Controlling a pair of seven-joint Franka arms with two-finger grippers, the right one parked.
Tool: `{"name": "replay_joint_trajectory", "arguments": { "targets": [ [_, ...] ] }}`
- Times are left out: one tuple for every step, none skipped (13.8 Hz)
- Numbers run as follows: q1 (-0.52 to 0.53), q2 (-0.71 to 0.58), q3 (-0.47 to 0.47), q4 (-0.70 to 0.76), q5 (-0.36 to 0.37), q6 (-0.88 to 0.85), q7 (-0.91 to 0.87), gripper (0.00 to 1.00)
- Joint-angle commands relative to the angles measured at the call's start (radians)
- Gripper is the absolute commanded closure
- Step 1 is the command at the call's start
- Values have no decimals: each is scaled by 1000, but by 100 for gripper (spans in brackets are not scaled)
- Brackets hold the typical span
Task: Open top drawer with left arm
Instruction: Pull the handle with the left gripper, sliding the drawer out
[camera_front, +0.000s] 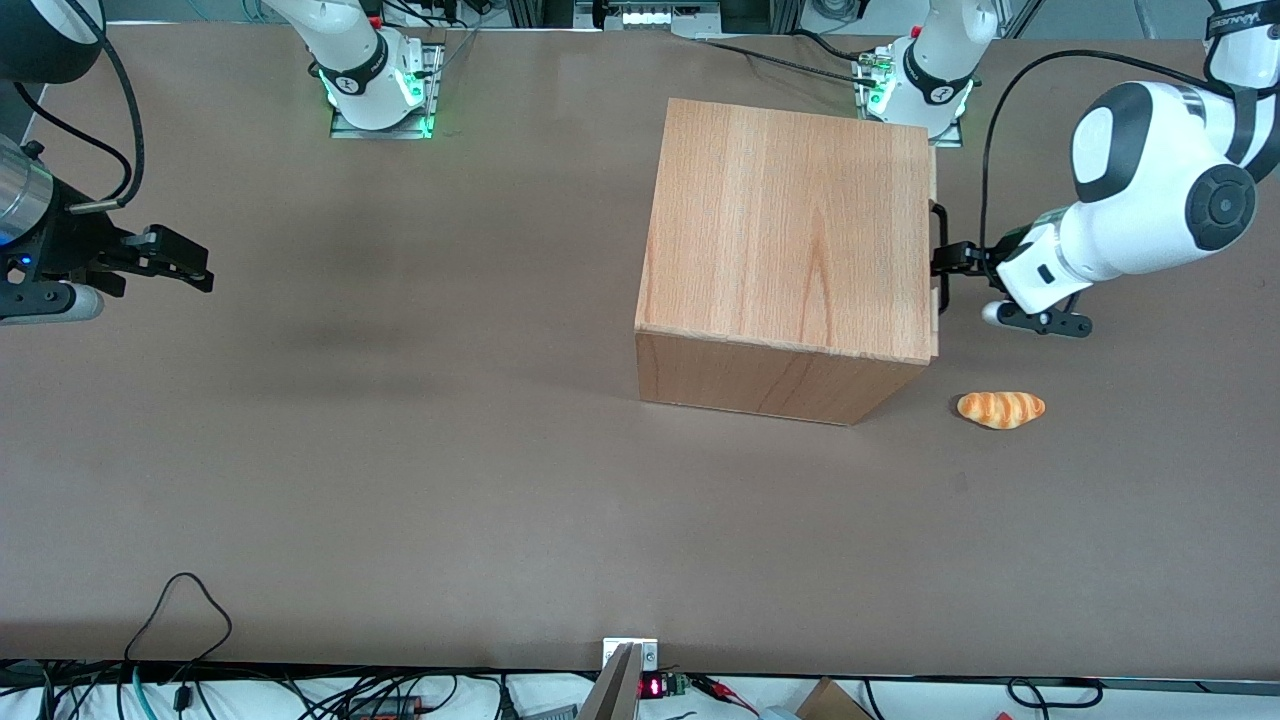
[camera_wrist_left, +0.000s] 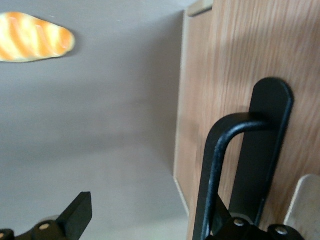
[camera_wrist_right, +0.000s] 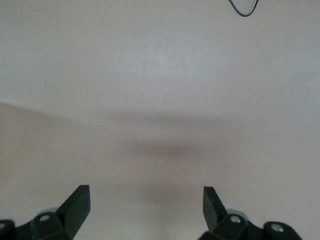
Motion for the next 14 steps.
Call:
{"name": "replay_joint_trajectory", "arguments": {
  "targets": [
    [26, 0, 3, 16, 33, 6, 24, 0],
    [34, 0, 3, 17, 37, 6, 26, 0],
    [46, 1, 3, 19, 53, 7, 26, 0],
    [57, 1, 3, 25, 60, 6, 24, 0],
    [68, 7, 3, 31, 61, 6, 24, 0],
    [78, 9, 3, 37, 62, 6, 26, 0],
    [91, 10, 3, 37, 62, 6, 24, 0],
    [103, 10, 3, 39, 62, 6, 24, 0],
    [108, 12, 5, 39, 62, 6, 24, 0],
    [120, 10, 5, 39, 62, 6, 24, 0],
    [128, 10, 5, 40, 62, 7, 24, 0],
    [132, 10, 5, 39, 62, 15, 24, 0],
    [138, 13, 5, 39, 62, 19, 24, 0],
    [144, 20, 7, 39, 64, 21, 24, 0]
  ]
}}
